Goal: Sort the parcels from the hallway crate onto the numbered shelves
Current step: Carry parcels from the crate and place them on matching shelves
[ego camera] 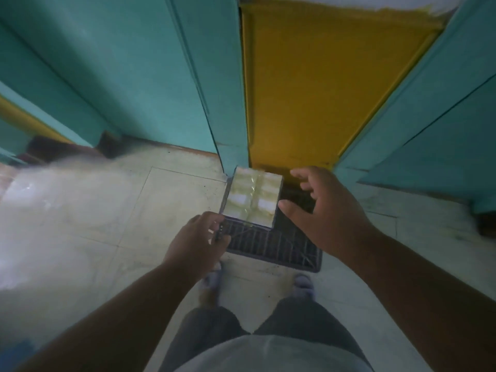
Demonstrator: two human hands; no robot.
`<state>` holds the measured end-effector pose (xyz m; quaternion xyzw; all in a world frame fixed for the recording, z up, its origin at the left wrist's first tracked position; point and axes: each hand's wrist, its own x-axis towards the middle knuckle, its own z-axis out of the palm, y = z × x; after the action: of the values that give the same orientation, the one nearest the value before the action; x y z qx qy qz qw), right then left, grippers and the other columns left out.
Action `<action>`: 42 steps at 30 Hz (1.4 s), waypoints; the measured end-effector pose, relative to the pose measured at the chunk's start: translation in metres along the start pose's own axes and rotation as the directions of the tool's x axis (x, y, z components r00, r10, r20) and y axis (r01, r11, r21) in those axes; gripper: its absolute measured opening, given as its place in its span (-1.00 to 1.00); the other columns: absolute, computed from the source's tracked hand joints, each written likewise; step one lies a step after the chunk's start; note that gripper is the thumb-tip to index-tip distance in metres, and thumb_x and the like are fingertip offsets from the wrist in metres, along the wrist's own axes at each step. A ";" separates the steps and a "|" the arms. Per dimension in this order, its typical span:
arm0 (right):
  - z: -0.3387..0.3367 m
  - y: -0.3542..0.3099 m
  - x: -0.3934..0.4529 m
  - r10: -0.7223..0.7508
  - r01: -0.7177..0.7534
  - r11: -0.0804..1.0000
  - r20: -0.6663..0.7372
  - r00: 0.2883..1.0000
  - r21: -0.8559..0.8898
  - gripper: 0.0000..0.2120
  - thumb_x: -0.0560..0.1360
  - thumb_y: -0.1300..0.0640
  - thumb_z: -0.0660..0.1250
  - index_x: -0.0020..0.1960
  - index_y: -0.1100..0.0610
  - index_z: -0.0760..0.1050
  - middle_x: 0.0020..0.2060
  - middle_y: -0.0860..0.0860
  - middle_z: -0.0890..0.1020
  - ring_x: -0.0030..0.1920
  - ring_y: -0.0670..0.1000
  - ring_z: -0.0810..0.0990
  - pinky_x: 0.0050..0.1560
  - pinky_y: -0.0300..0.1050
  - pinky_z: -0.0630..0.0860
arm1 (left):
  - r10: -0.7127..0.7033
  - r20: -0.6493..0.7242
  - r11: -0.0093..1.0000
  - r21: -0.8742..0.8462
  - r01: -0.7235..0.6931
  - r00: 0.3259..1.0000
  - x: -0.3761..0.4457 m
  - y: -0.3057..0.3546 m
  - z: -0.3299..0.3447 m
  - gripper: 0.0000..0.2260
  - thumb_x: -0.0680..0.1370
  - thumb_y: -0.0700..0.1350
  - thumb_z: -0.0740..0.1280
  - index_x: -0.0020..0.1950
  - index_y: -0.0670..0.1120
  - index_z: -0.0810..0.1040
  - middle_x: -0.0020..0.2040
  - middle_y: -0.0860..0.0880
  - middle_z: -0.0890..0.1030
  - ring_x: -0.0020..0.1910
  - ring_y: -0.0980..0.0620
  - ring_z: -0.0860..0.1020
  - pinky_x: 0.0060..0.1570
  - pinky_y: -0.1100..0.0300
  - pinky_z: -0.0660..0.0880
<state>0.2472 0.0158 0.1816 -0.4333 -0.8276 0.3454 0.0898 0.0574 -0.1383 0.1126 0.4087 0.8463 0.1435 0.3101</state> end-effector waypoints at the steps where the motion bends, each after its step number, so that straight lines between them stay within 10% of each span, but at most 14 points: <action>1: 0.014 -0.004 0.004 0.039 -0.039 0.999 -0.024 0.999 -0.007 -0.47 0.49 -0.13 0.41 0.40 -0.02 0.37 0.21 -0.15 0.46 0.14 -0.19 0.41 0.09 -0.21 0.37 | 0.018 0.035 1.000 0.016 -0.019 0.999 0.016 -0.017 -0.004 -0.67 0.56 0.04 0.40 0.29 0.06 0.47 0.08 0.15 0.51 -0.04 0.17 0.52 -0.19 0.38 0.40; 16: 0.251 0.151 0.128 0.410 -0.414 0.910 -0.096 0.907 -0.028 -0.44 0.50 -0.10 0.41 0.42 0.04 0.35 0.35 0.01 0.40 0.24 0.01 0.51 0.09 -0.11 0.46 | -0.214 0.228 0.955 -0.154 0.252 0.950 0.224 -0.168 0.155 -0.58 0.55 -0.01 0.40 0.37 -0.03 0.40 0.11 0.03 0.60 -0.13 0.11 0.55 -0.34 0.21 0.41; 19: 0.294 0.199 0.144 0.515 -0.517 0.854 -0.045 0.856 -0.058 -0.35 0.52 -0.12 0.37 0.51 0.04 0.23 0.42 0.05 0.42 0.33 0.08 0.48 0.11 -0.07 0.42 | -0.268 0.219 0.931 -0.192 0.311 0.938 0.251 -0.182 0.182 -0.48 0.55 -0.01 0.41 0.47 -0.01 0.33 0.30 0.01 0.53 -0.13 0.11 0.55 -0.36 0.22 0.43; 24: 0.332 0.233 0.159 0.700 -0.701 0.692 0.080 0.710 0.173 -0.31 0.49 -0.19 0.35 0.52 0.04 0.26 0.35 0.03 0.52 0.25 0.12 0.55 0.22 0.08 0.52 | -0.248 0.387 0.859 -0.336 0.386 0.888 0.274 -0.178 0.200 -0.70 0.55 -0.11 0.41 0.28 -0.07 0.54 0.05 0.05 0.64 -0.07 0.05 0.61 -0.21 0.18 0.49; 34: 0.231 0.142 0.099 0.641 -0.614 0.660 0.102 0.761 0.434 -0.35 0.54 -0.21 0.32 0.54 -0.03 0.24 0.26 -0.13 0.46 0.25 -0.06 0.43 0.27 -0.03 0.37 | -0.194 0.399 0.641 -0.640 0.423 0.896 0.195 -0.132 0.094 -0.63 0.53 -0.30 0.41 0.23 0.05 0.48 0.10 -0.02 0.66 -0.10 0.15 0.69 -0.22 0.34 0.54; 42: 0.098 0.015 0.031 0.536 -0.367 0.732 -0.153 0.830 0.574 -0.66 0.48 -0.07 0.47 0.19 -0.02 0.49 -0.01 -0.11 0.66 0.01 -0.06 0.65 -0.10 -0.13 0.52 | -0.126 0.149 0.740 -0.644 0.193 0.981 0.081 -0.052 -0.045 -0.69 0.62 -0.06 0.35 0.35 0.06 0.47 0.09 -0.06 0.64 0.10 -0.08 0.63 0.13 -0.10 0.60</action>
<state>0.1942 -0.0021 0.0945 -0.6307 -0.5450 0.4957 0.2438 -0.0411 -0.1074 0.0887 0.2065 0.7585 0.3838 0.4845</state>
